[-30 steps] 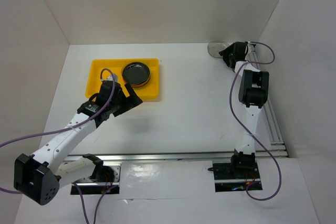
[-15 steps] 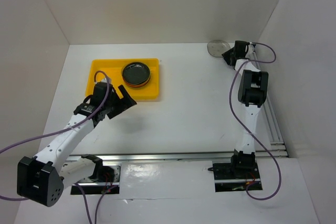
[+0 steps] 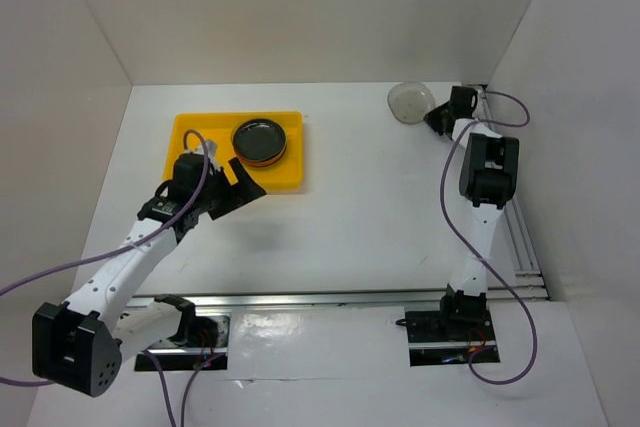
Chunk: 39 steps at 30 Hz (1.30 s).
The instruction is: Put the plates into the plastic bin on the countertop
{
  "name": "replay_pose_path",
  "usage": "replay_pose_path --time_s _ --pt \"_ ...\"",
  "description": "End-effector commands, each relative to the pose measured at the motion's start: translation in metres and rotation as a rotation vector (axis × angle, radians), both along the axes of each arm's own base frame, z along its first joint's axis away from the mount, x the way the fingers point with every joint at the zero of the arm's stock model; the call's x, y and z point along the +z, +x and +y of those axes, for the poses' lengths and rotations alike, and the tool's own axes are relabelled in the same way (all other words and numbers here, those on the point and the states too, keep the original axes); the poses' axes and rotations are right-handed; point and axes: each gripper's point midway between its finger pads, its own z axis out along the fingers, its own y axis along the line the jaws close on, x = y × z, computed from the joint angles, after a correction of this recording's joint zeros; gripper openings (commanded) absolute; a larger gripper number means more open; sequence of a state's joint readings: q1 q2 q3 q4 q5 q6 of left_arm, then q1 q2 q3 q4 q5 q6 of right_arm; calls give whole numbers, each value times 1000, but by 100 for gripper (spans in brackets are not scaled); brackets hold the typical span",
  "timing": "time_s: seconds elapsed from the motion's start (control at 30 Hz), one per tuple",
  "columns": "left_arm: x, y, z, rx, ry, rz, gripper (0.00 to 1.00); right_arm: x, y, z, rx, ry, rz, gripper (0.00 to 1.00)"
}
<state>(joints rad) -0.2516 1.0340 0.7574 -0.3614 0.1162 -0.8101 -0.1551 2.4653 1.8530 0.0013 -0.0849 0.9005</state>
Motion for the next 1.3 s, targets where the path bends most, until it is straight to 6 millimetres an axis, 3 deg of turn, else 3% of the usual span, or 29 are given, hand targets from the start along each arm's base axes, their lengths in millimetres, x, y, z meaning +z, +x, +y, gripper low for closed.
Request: replay_pose_path --time_s 0.0,0.07,0.1,0.13,0.17,0.2,0.23,0.27,0.3,0.33,0.43,0.47,0.5,0.57,0.73,0.93,1.1,1.27 --pt "49 18 -40 -185 -85 -194 100 -14 -72 35 135 -104 170 0" --pt "60 26 -55 -230 -92 -222 100 0 -88 53 219 -150 154 0" --pt "70 36 -69 -268 -86 -246 100 -5 -106 60 289 -204 192 0" --pt "74 41 -75 -296 -71 -260 100 14 -112 80 352 -243 168 0" --pt "98 53 -84 -316 -72 -320 100 18 -120 91 406 -268 172 0" --pt "87 62 -92 -339 -51 -297 100 11 -138 99 467 -304 204 0" --pt "90 69 -99 -365 -36 -321 100 28 -145 120 520 -333 168 0" --pt "103 78 -106 -391 -43 -355 100 31 -155 132 569 -331 158 0" --pt "100 81 -114 -428 -55 -343 100 22 -175 141 612 -327 183 0" --pt "85 89 -120 -451 -53 -313 100 39 -181 157 669 -338 126 0" --pt "79 104 -132 -470 -45 -312 97 45 -209 193 820 -308 71 0" --pt "66 110 -133 -470 -26 -291 95 62 -214 199 836 -320 21 0" --pt "65 113 -136 -467 -18 -291 94 64 -220 201 848 -311 1 0" --pt "57 111 -139 -470 -9 -269 92 88 -225 211 863 -325 -64 0" --pt "33 106 -138 -465 12 -224 88 123 -236 220 902 -303 -163 0" --pt "28 102 -150 -479 -10 -220 84 140 -254 245 1021 -164 -223 0" --pt "21 105 -152 -428 27 -212 50 147 -267 253 1038 -123 -251 0" --pt "22 111 -144 -371 53 -225 32 155 -279 260 1060 -112 -271 0"
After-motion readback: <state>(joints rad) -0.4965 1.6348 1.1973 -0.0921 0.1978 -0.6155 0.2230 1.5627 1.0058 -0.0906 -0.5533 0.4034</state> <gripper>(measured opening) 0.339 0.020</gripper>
